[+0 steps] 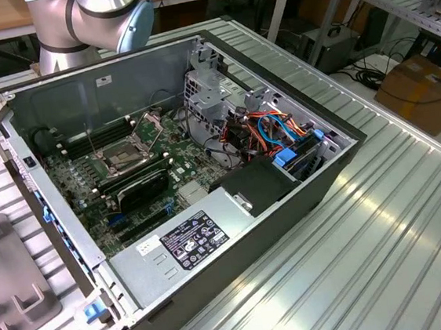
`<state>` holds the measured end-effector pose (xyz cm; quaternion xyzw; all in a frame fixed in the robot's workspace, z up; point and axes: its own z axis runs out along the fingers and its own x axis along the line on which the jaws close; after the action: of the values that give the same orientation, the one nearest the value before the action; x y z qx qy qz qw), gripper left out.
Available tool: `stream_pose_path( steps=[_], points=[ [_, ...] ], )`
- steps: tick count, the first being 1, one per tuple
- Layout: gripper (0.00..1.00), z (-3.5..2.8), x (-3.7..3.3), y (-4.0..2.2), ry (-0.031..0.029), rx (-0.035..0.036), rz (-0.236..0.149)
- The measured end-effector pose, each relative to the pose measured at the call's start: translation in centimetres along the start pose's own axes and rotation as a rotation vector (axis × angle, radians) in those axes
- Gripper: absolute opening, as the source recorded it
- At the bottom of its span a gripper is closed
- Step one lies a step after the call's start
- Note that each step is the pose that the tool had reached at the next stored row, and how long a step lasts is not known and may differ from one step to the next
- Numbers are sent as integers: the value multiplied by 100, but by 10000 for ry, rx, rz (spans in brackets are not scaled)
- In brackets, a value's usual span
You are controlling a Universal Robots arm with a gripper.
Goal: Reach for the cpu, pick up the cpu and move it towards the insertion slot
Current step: 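Pick up the cpu and move it towards the insertion slot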
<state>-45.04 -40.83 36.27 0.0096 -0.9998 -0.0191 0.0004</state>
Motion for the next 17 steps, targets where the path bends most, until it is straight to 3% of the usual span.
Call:
stream_pose_path(
  steps=[4, 5, 6, 7, 9, 12, 13, 15, 17],
  points=[
    [11, 0, 0, 0, 0, 0, 0],
    [17, 0, 1, 0, 0, 0, 0],
    [29, 0, 1, 0, 0, 0, 0],
    [29, 0, 1, 0, 0, 0, 0],
    [42, 0, 1, 0, 0, 0, 0],
    [66, 1, 2, 0, 2, 0, -2],
    [72, 14, 5, 0, 32, -1, -74],
    [72, 43, 9, -1, 58, 1, -311],
    [72, 117, 10, -9, 73, 14, -354]
  ],
)
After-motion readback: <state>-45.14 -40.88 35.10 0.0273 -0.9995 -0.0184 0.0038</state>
